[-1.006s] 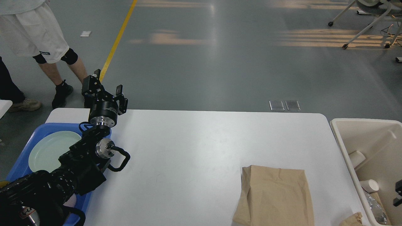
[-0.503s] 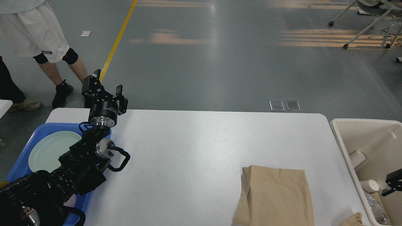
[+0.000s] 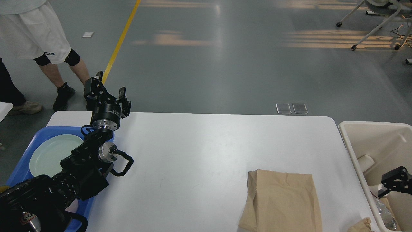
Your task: Tidy desktop
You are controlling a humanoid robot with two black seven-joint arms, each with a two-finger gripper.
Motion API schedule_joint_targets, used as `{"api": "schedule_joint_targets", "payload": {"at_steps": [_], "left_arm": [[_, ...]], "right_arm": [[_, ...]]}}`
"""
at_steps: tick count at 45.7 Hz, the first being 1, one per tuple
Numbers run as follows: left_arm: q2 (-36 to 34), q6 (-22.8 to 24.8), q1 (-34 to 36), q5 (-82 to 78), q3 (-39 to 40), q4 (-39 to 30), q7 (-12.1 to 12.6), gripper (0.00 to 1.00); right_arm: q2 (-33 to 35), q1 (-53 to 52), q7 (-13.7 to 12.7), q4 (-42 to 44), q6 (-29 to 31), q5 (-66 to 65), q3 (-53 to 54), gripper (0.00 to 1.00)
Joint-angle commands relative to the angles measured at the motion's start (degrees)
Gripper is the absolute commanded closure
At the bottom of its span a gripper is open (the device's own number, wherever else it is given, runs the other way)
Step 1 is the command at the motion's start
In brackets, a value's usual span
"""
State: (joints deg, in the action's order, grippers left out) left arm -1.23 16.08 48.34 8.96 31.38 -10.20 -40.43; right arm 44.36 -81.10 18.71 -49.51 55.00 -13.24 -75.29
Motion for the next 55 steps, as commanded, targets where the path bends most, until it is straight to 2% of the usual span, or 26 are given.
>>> {"api": "schedule_joint_targets", "payload": {"at_steps": [1,9,22,45,55], "left_arm": [[0.0,0.0,0.0,0.0,0.0,0.0,0.0,0.04],[0.0,0.0,0.0,0.0,0.0,0.0,0.0,0.04],[0.0,0.0,0.0,0.0,0.0,0.0,0.0,0.04],[0.0,0.0,0.0,0.0,0.0,0.0,0.0,0.04],[0.0,0.0,0.0,0.0,0.0,0.0,0.0,0.04]], "right_arm": [[0.11,-0.29,0.01,0.55,0.0,0.32,0.23,0.0],[0.2,1.46,-0.08,0.64,0.0,0.32,-1.0,0.0],[-0.24,11.04,0.01,0.64,0.0,0.32,1.11,0.0],[-4.63,13.77,-0.08,1.96,0.0,3.92,5.68,0.0],[-5.07,18.43,-0.08,3.45,-0.33,4.1,8.93,0.0]]}}
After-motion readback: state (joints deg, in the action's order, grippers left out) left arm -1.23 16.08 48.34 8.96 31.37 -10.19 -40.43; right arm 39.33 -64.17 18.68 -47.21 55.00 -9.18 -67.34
